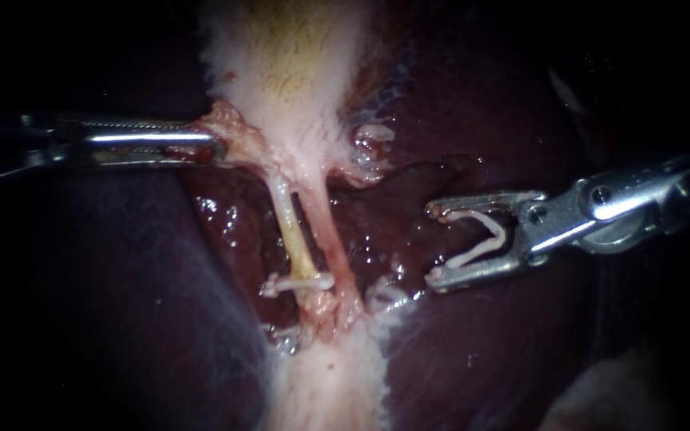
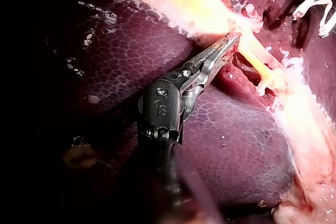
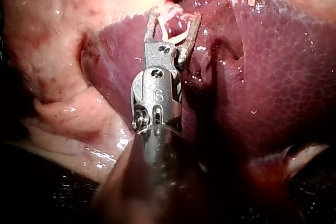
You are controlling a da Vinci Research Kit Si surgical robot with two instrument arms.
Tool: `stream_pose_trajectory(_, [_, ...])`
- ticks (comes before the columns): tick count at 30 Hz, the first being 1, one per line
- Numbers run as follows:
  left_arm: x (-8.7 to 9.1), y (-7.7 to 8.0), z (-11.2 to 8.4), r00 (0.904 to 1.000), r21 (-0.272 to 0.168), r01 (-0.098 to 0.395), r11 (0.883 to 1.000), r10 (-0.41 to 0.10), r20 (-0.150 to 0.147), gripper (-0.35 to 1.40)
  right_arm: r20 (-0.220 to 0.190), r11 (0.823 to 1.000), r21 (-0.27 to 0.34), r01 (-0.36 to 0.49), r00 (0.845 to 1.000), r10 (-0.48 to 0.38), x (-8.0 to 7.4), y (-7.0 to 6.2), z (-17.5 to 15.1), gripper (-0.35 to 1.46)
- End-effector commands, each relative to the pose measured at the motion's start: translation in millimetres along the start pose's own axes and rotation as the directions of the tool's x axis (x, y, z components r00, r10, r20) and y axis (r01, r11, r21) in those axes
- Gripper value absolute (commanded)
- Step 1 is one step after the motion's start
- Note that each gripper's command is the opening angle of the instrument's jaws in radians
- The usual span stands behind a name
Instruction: Clipping second clip left tube
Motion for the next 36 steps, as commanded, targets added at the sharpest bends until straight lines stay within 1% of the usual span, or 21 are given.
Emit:
stream_pose_trajectory(1, [0.0, 0.0, 0.0, 1.0, 0.001, -0.001, 1.0, 0.001, -0.001, -0.35, 0.0, 1.0, 0.001, 0.0, 1.0, 0.0, 0.1, -0.1, 0.1, 0.5])
stream_pose_trajectory(6, [0.0, -0.1, 0.0, 1.0, 0.0, -0.002, 1.0, 0.002, -0.001, -0.35, -0.001, 1.0, 0.012, 0.0, 1.0, 0.0, 0.7, -0.5, 0.8, 0.5])
stream_pose_trajectory(9, [0.0, -0.1, 0.0, 1.0, 0.0, -0.002, 1.0, 0.002, -0.001, -0.35, -0.003, 1.0, 0.026, -0.011, 1.0, 0.011, 1.1, -0.8, 1.9, 0.5])
stream_pose_trajectory(11, [-0.1, -0.2, 0.0, 1.0, 0.0, -0.002, 1.0, 0.002, -0.001, -0.35, -0.005, 0.998, 0.045, -0.033, 0.999, 0.033, 1.4, -1.0, 2.9, 0.5])
stream_pose_trajectory(16, [-0.2, -0.6, 0.0, 1.0, 0.001, -0.003, 1.0, 0.003, -0.001, -0.35, -0.006, 0.995, 0.086, -0.055, 0.998, 0.056, 2.0, -1.3, 5.8, 0.5])
stream_pose_trajectory(18, [-0.2, -0.7, -0.1, 1.0, 0.001, -0.003, 1.0, 0.003, -0.001, -0.35, -0.006, 0.991, 0.113, -0.067, 0.998, 0.068, 2.1, -1.4, 7.0, 0.5])
stream_pose_trajectory(20, [-0.2, -0.6, -0.1, 1.0, 0.001, -0.003, 1.0, 0.003, -0.001, -0.35, -0.004, 0.988, 0.12, -0.096, 0.995, 0.097, 2.1, -1.6, 8.2, 0.5])
stream_pose_trajectory(23, [-0.2, -0.6, -0.1, 1.0, 0.001, -0.002, 1.0, 0.002, -0.001, -0.35, -0.002, 0.985, 0.131, -0.116, 0.993, 0.117, 2.1, -1.7, 9.7, 0.5])
stream_pose_trajectory(28, [-0.2, -0.5, -0.2, 1.0, 0.002, -0.002, 1.0, 0.002, -0.001, -0.35, 0.003, 0.975, 0.141, -0.172, 0.985, 0.173, 2.3, -1.2, 11.5, 0.5])
stream_pose_trajectory(31, [-0.2, -0.4, -0.2, 1.0, 0.002, -0.002, 1.0, 0.002, -0.002, -0.35, 0.007, 0.968, 0.15, -0.2, 0.98, 0.201, 2.2, -0.7, 12.3, 0.5])
stream_pose_trajectory(36, [-0.1, -0.1, -0.2, 1.0, 0.003, -0.002, 1.0, 0.002, -0.002, -0.35, 0.015, 0.954, 0.163, -0.253, 0.967, 0.254, 1.4, 0.1, 13.4, 0.49])
